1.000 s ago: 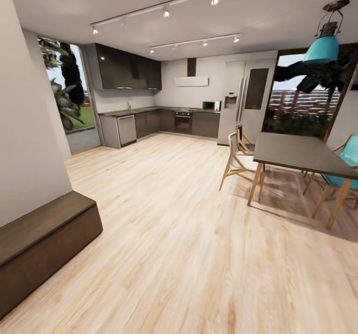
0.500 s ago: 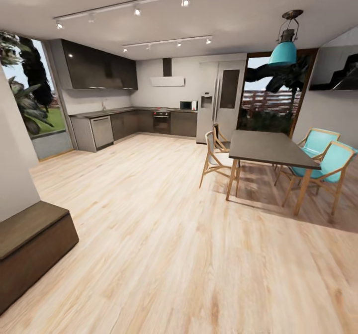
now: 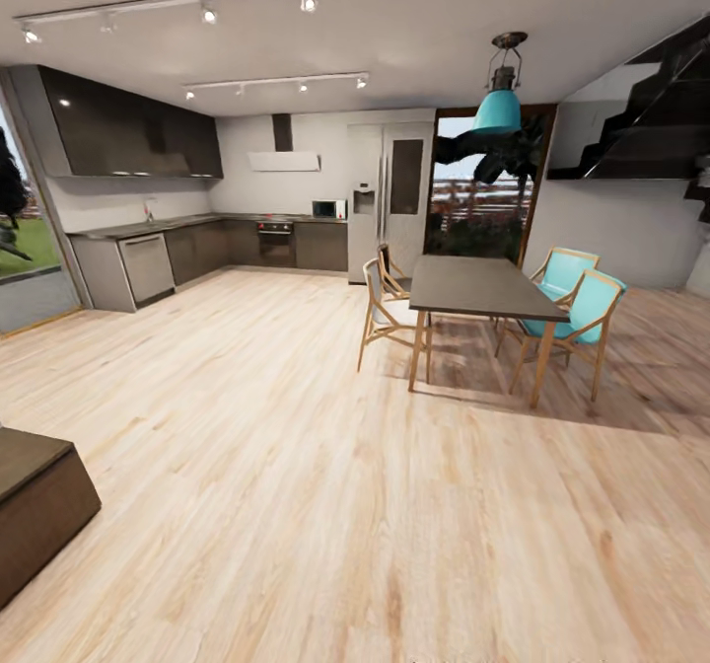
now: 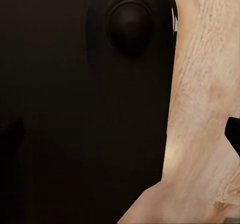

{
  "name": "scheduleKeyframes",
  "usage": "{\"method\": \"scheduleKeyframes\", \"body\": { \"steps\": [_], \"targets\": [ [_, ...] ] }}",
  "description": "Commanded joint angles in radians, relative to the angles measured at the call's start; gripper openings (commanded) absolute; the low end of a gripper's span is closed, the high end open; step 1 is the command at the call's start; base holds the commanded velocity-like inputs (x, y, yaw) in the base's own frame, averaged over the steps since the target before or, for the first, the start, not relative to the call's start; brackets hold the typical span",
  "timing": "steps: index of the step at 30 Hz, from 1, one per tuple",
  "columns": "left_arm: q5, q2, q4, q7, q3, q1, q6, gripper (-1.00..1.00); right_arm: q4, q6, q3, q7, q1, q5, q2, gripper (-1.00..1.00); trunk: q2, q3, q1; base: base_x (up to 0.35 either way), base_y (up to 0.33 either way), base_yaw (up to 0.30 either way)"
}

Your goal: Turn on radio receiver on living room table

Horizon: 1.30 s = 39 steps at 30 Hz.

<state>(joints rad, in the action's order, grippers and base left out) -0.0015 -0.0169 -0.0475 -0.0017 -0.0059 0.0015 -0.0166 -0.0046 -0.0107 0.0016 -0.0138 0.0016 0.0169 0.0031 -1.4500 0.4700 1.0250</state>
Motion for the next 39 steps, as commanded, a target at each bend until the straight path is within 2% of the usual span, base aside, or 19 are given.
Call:
{"method": "scheduleKeyframes", "body": {
  "steps": [1, 39],
  "targets": [
    [0.0, 0.0, 0.0, 0.0, 0.0, 0.0, 0.0, 1.0, 0.0, 0.0, 0.0, 0.0, 0.0, 0.0, 0.0, 1.0, 0.0, 0.0, 0.0, 0.0, 0.0, -0.294],
    [0.0, 0.0, 0.0, 0.0, 0.0, 0.0, 0.0, 1.0, 0.0, 0.0, 0.0, 0.0, 0.0, 0.0, 0.0, 1.0, 0.0, 0.0, 0.0, 0.0, 0.0, -0.294]
  ]
}}
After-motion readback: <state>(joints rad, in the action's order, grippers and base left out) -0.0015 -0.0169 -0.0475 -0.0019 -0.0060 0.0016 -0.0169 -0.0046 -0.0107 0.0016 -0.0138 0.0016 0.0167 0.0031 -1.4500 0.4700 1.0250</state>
